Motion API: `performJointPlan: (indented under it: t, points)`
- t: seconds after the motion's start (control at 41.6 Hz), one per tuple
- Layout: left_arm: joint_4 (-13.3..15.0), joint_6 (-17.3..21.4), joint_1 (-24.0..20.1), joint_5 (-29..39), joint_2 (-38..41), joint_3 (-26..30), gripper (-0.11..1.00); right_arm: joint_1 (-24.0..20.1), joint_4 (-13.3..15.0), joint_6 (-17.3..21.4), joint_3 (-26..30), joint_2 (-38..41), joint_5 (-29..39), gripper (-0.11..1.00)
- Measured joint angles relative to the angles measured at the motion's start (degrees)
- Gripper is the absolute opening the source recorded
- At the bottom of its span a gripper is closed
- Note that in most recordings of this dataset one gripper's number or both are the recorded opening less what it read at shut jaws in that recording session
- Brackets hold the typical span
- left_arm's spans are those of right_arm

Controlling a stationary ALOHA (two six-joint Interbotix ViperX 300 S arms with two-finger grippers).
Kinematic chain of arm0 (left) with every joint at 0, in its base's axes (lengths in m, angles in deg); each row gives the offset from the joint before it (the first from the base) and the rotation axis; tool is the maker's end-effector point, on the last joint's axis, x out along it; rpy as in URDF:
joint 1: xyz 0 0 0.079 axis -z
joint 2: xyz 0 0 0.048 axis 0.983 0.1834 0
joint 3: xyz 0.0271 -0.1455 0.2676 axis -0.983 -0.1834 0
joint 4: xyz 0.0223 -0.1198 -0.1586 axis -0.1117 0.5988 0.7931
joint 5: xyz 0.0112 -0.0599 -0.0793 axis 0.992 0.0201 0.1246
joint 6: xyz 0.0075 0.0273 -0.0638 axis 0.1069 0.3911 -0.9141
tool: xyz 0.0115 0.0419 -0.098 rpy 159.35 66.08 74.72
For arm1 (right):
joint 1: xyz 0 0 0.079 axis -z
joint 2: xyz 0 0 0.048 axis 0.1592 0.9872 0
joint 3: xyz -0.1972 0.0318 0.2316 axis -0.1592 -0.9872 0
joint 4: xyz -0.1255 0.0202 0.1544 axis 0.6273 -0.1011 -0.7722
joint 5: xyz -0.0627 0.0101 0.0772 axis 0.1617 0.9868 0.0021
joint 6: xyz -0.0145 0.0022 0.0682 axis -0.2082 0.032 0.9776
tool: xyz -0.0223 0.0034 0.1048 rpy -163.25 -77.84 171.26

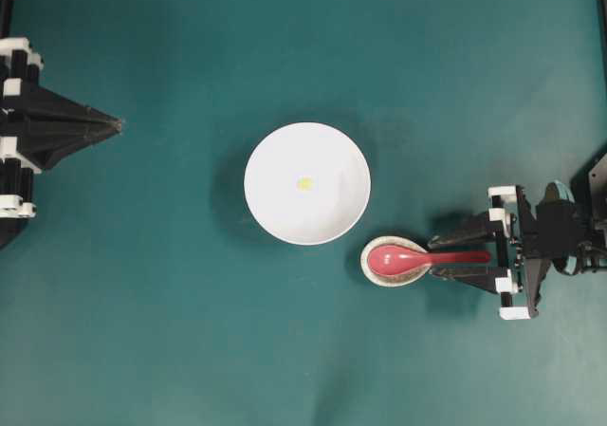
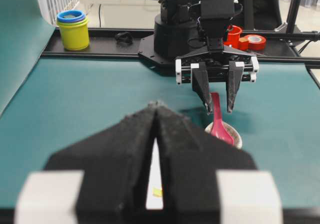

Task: Scoop the yellow hexagonal prism block from the bowl with a spoon using the right arm.
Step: 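Move the right gripper down onto the red spoon handle and close, then lift the red spoon out of the speckled dish with the right gripper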

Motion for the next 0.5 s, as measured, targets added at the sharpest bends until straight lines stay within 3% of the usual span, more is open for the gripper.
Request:
performJointPlan:
  t: [0.505]
  points:
    - [0.00,0.09,-0.18,1.14,0.00,0.00,-0.01,-0.44,-0.09,1.14,-1.41,1.67,0.79,0.51]
